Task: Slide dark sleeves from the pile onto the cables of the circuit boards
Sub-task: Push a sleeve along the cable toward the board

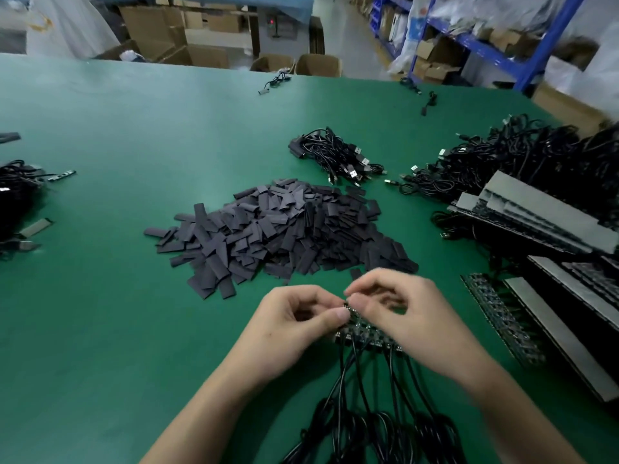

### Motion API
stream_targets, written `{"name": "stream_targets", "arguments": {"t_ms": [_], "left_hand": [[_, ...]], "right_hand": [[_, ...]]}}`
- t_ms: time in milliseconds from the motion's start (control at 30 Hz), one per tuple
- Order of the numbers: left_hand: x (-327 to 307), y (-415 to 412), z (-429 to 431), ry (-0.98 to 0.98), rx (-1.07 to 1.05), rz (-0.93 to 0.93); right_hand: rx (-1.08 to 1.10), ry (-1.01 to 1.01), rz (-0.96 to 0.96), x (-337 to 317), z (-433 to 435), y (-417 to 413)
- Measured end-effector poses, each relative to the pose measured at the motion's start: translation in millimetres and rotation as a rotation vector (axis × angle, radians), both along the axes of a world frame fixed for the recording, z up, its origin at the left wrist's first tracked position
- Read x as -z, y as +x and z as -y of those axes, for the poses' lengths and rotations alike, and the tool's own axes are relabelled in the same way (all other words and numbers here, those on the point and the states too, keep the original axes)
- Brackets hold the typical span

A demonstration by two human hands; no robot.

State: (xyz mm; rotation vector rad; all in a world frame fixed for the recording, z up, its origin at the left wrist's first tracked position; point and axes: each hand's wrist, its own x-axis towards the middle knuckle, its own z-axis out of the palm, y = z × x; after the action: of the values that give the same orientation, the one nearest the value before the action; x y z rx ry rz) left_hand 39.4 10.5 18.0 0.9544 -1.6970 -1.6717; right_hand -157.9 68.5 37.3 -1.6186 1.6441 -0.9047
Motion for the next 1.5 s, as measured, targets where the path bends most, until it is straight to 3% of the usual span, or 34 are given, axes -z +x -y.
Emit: {"name": "stream_targets", "arguments": {"t_ms": [200,1167,1233,1333,1433,1500], "left_hand": [[0.8,1.8,-2.8,0.049,-0.077,-0.002],[7.3,5.2,3.0,0.274,0.032,-0.161],[5.4,6.2,4.2,0.288,0.024,-0.198],[2.8,9.5,5.7,0.223,-0.007,-0.227],[-0.8,11.7,6.0,0.115,-0.001,-0.279],[-1.5,10.6,5.2,0.051,0.02,-0.325]], "right_hand": [[-0.047,0.073,0.046,21.8,-7.4,-5.0],[-0.135,0.071,0.344,28.8,-0.7,-4.5],[-0.107,0.072,0.315,28.3,-0.2,-7.7],[-0.053,0.05,0.117,27.8,-4.5,-11.2],[0.017,-0.141,-0.133,25.4,-9.1,-7.7],[-0.014,-0.253,-0.141,21.2,-9.6,-0.5]]}}
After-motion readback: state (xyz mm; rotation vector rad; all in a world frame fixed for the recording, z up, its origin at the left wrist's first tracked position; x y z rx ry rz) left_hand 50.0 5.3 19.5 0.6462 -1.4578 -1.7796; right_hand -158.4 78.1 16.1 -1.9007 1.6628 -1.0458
